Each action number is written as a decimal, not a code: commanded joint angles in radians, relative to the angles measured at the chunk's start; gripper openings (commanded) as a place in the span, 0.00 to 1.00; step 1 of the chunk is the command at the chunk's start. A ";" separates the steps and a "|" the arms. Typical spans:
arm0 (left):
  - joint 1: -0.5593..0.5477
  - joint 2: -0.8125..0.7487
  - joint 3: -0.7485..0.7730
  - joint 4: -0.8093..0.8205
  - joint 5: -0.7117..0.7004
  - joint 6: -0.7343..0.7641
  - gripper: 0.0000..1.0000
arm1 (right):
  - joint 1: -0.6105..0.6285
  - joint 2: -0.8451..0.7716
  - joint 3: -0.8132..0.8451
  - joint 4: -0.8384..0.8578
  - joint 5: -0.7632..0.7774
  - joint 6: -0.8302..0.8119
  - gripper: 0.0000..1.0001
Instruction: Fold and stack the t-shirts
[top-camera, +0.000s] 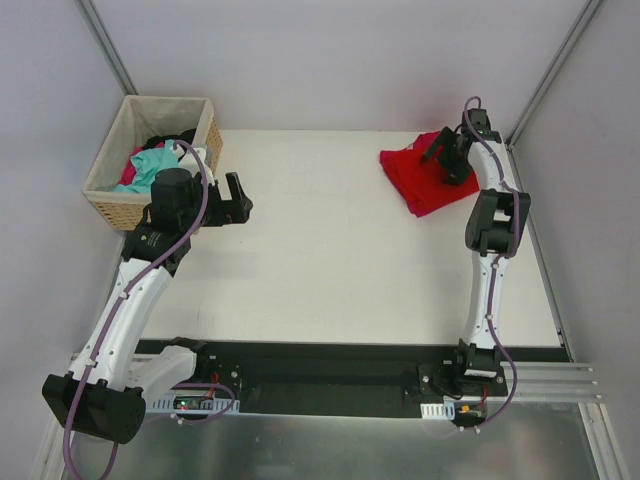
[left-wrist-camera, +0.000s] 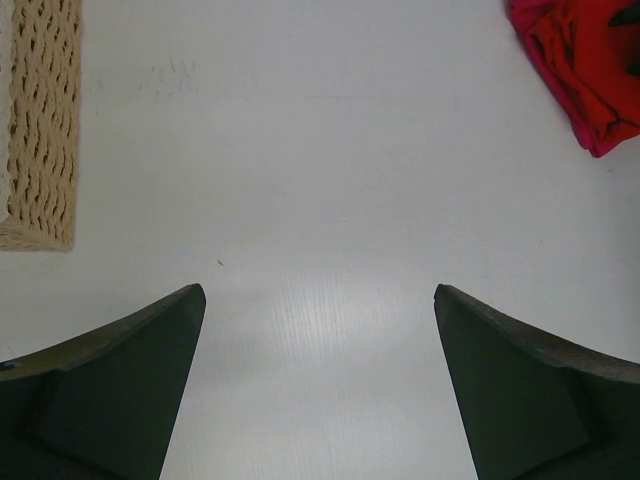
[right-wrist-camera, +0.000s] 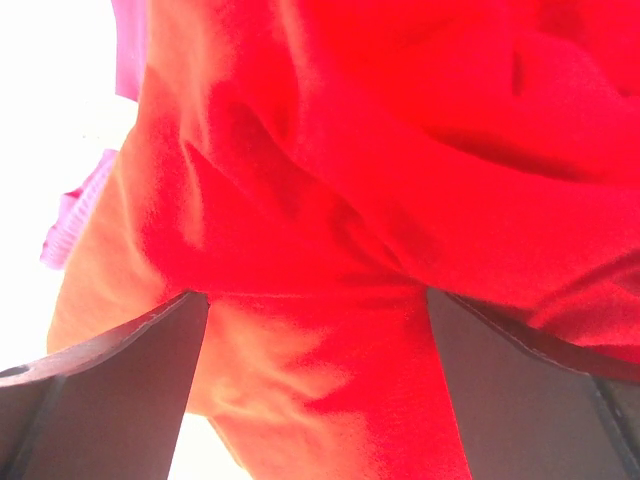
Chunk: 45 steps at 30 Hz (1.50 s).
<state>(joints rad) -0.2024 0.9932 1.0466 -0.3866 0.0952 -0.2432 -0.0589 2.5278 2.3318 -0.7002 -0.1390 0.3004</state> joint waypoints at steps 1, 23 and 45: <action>-0.003 -0.010 0.041 -0.009 -0.005 0.018 0.99 | -0.042 0.080 0.091 0.039 0.033 0.045 0.97; -0.003 -0.085 0.021 -0.034 0.021 0.005 0.99 | 0.054 -0.313 -0.086 0.212 0.085 -0.119 0.97; -0.005 -0.085 0.003 -0.028 0.119 -0.057 0.99 | 0.186 -0.270 -0.147 0.186 0.130 -0.165 0.97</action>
<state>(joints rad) -0.2031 0.8707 1.0496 -0.4099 0.1226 -0.2485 0.1310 2.2959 2.2078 -0.5247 -0.0315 0.1577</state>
